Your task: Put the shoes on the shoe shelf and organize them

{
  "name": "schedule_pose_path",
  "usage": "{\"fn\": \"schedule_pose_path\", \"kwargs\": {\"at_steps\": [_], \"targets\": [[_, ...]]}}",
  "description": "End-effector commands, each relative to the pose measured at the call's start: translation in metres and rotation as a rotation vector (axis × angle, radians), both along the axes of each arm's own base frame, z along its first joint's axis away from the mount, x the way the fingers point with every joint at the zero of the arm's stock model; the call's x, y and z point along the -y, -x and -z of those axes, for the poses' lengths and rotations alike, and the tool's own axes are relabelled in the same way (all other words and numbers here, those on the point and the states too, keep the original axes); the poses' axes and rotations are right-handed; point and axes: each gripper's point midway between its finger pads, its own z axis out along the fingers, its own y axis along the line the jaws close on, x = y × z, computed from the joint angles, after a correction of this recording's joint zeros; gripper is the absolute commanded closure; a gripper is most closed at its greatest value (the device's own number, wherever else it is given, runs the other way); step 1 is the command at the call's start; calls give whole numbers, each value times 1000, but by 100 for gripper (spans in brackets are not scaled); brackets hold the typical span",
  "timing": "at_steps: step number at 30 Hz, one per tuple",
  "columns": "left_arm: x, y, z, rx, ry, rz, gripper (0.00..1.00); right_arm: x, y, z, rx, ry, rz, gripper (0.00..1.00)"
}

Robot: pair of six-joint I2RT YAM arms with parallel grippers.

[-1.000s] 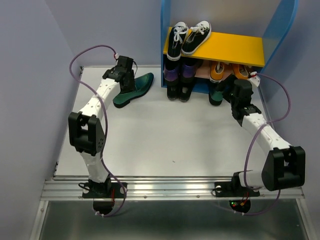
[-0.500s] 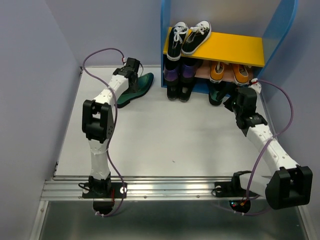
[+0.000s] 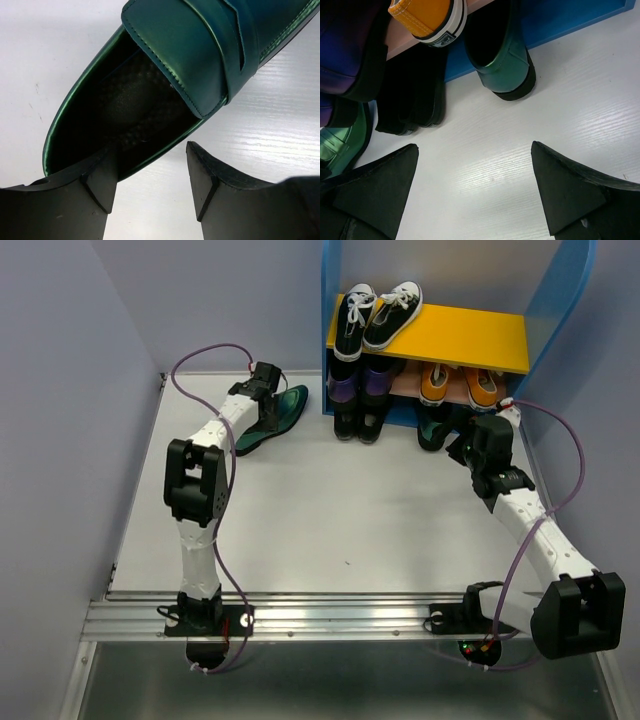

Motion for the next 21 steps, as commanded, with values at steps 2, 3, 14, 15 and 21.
{"fn": "schedule_pose_path", "kwargs": {"at_steps": [2, 3, 14, 15, 21], "targets": [[0, 13, 6, -70, -16, 8, 30, -2, -2, -11, 28, -4, -13, 0], [1, 12, 6, -67, -17, 10, 29, -2, -2, -11, 28, -6, -14, 0], [-1, 12, 15, -99, -34, 25, 16, -5, -2, -9, 22, -18, -23, 0], [-1, 12, 16, -101, -34, 27, 16, -5, -2, -9, 22, -18, -23, 0], [4, 16, 31, -146, -19, 44, 37, -5, -2, -7, 17, -19, -24, 0]]}}
